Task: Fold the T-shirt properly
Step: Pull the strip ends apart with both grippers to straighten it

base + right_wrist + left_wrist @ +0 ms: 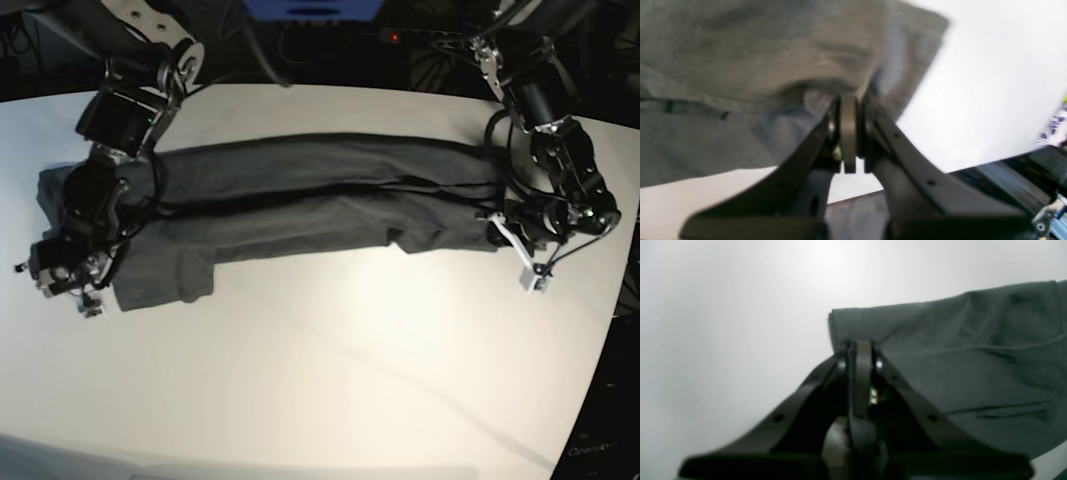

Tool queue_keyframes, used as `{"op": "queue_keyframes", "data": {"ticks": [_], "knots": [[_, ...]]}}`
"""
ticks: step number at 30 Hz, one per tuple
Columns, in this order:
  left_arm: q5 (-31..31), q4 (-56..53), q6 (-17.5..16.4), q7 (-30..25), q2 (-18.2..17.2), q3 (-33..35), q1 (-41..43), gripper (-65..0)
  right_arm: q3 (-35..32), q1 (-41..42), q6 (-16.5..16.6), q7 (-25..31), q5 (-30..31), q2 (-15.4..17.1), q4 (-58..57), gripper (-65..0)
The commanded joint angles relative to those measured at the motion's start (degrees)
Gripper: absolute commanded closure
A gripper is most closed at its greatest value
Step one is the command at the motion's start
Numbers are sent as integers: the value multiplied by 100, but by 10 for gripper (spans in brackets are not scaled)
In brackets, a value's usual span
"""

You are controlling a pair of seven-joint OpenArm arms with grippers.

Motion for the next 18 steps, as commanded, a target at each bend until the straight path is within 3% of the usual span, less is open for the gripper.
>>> {"op": "queue_keyframes", "data": {"ticks": [1,7,18], "knots": [[500,-30,132,402,-60,-20,19,-23,-18,107,14,-4,-27,48,258,-1],[491,111,132,402,-60,-20,28,-23,-44,-367,14,-4,-18,48,1234,-1],[535,313,132,420,-60,-20,81,-23,-141,-886,14,-4,-27,153,1858,-1]]}}
